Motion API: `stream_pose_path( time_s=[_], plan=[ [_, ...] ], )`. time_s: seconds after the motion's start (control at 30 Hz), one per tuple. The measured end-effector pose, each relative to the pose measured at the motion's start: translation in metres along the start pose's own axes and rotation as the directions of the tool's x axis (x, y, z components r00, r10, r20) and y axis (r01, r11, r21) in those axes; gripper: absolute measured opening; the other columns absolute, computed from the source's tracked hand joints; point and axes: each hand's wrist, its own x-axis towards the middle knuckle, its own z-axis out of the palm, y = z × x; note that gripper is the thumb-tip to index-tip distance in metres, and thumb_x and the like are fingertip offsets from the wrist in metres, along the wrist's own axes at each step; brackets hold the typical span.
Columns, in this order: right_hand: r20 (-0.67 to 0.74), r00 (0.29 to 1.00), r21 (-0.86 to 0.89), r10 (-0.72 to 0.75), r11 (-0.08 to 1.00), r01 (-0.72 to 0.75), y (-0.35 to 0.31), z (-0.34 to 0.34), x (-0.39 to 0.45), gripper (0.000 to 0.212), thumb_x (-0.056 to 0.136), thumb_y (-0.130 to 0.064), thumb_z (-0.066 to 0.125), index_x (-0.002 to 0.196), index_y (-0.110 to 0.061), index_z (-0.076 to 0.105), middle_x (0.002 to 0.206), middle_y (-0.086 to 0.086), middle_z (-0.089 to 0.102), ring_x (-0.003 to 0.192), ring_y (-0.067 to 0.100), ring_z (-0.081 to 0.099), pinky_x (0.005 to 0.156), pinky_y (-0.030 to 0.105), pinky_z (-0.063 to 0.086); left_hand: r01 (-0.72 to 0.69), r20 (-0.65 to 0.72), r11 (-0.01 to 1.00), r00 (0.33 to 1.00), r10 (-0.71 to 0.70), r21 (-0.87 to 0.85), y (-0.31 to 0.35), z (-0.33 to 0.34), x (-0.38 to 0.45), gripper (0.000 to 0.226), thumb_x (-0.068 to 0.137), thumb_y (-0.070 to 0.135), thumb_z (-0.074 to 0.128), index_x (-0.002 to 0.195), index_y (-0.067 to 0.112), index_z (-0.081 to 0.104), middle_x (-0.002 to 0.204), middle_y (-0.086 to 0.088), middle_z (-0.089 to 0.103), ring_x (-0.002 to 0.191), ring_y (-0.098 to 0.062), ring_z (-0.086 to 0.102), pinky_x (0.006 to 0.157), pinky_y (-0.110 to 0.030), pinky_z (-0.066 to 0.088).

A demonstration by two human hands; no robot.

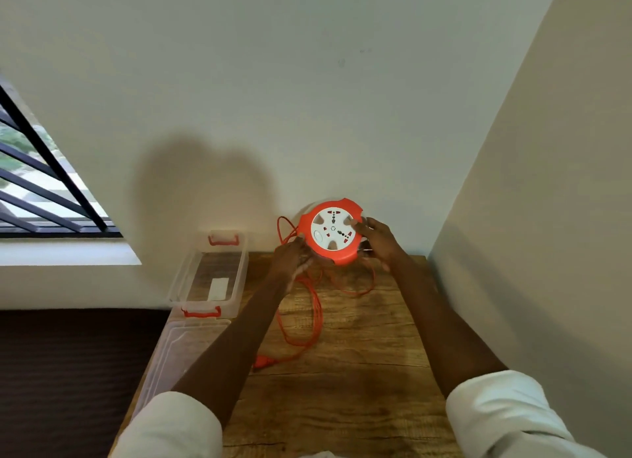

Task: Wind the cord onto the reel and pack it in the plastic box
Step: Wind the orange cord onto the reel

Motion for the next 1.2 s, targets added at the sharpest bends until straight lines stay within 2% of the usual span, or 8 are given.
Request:
stream_pose_path(
  time_s=[0.17, 0.27, 0.43, 0.6, 0.77, 1.0, 1.1, 1.2],
  plan=[
    [-0.061, 0.996, 0.042, -0.065, 0.997, 0.067, -0.015, -0.01, 0.01, 0.051, 0.089, -0.049, 0.068, 0.132, -0.024, 0.057, 0.121, 0.002, 0.068, 0.102, 0.027, 0.069, 0.084, 0.041, 0.061, -0.278, -0.244, 0.925, 0.908, 0.341, 0.258, 0.026, -0.01, -0.005, 0.022, 0.103, 0.017, 0.048, 0.108, 0.01, 0.068, 0.087, -0.011, 0.074, 0.071, -0.023, 0.07, 0.055, -0.026, 0.058],
    [-0.061, 0.991, 0.049, -0.116, 0.992, 0.119, -0.031, -0.019, 0.01, 0.05, 0.089, -0.048, 0.068, 0.131, -0.024, 0.058, 0.12, 0.003, 0.069, 0.103, 0.028, 0.068, 0.086, 0.042, 0.06, -0.306, -0.269, 0.835, 0.847, 0.458, 0.457, 0.041, -0.022, 0.009, 0.023, 0.102, 0.023, 0.05, 0.113, 0.011, 0.066, 0.088, -0.005, 0.071, 0.074, -0.017, 0.062, 0.07, -0.033, 0.053],
    [-0.046, 0.984, 0.074, -0.171, 0.982, 0.174, -0.054, -0.03, 0.008, 0.038, 0.095, -0.042, 0.063, 0.129, -0.025, 0.061, 0.115, 0.002, 0.073, 0.103, 0.029, 0.069, 0.08, 0.036, 0.059, -0.113, 0.008, 0.858, 0.992, 0.126, 0.501, 0.047, -0.027, 0.026, 0.035, 0.101, 0.029, 0.054, 0.122, 0.004, 0.065, 0.1, -0.003, 0.068, 0.085, -0.021, 0.064, 0.071, -0.029, 0.054],
    [-0.078, 0.975, 0.165, -0.209, 0.961, 0.22, -0.068, -0.034, -0.002, 0.036, 0.092, -0.045, 0.063, 0.124, -0.027, 0.062, 0.116, 0.001, 0.073, 0.105, 0.027, 0.068, 0.082, 0.036, 0.059, -0.062, 0.33, 0.944, 0.943, -0.051, 0.325, 0.041, -0.016, 0.029, 0.055, 0.099, 0.061, 0.037, 0.128, 0.02, 0.061, 0.116, -0.001, 0.072, 0.106, -0.02, 0.068, 0.086, -0.032, 0.053],
    [-0.151, 0.966, 0.249, -0.211, 0.937, 0.244, -0.072, -0.045, -0.006, 0.034, 0.094, -0.045, 0.062, 0.124, -0.029, 0.062, 0.119, 0.001, 0.071, 0.11, 0.031, 0.066, 0.093, 0.046, 0.057, -0.189, 0.372, 0.964, 0.922, 0.109, 0.185, 0.044, 0.006, 0.026, 0.036, 0.104, 0.034, 0.046, 0.131, 0.014, 0.059, 0.109, -0.009, 0.072, 0.098, -0.027, 0.069, 0.08, -0.036, 0.055],
    [-0.228, 0.952, 0.282, -0.204, 0.922, 0.265, -0.071, -0.067, -0.017, 0.033, 0.093, -0.044, 0.064, 0.122, -0.028, 0.065, 0.116, 0.001, 0.073, 0.113, 0.034, 0.065, 0.097, 0.051, 0.054, -0.473, 0.135, 0.819, 0.88, 0.455, 0.324, 0.057, 0.03, 0.023, 0.015, 0.1, 0.008, 0.055, 0.106, 0.011, 0.068, 0.089, 0.001, 0.07, 0.078, -0.016, 0.067, 0.07, -0.023, 0.056],
    [-0.216, 0.954, 0.275, -0.21, 0.924, 0.266, -0.065, -0.073, -0.026, 0.056, 0.077, -0.059, 0.074, 0.123, -0.028, 0.065, 0.117, 0.002, 0.073, 0.111, 0.032, 0.066, 0.095, 0.05, 0.056, -0.52, 0.042, 0.751, 0.832, 0.553, 0.406, 0.064, 0.029, 0.023, 0.018, 0.099, 0.015, 0.058, 0.113, 0.012, 0.069, 0.099, 0.005, 0.069, 0.087, -0.006, 0.064, 0.072, -0.014, 0.048],
    [-0.187, 0.962, 0.301, -0.2, 0.92, 0.25, -0.055, -0.08, -0.027, 0.088, 0.054, -0.068, 0.084, 0.126, -0.023, 0.064, 0.122, 0.006, 0.071, 0.11, 0.033, 0.068, 0.094, 0.049, 0.056, -0.554, 0.086, 0.681, 0.802, 0.591, 0.479, 0.067, 0.024, 0.022, 0.021, 0.1, 0.018, 0.058, 0.116, 0.013, 0.07, 0.1, 0.007, 0.068, 0.085, 0.001, 0.062, 0.073, -0.009, 0.047]
  ],
)
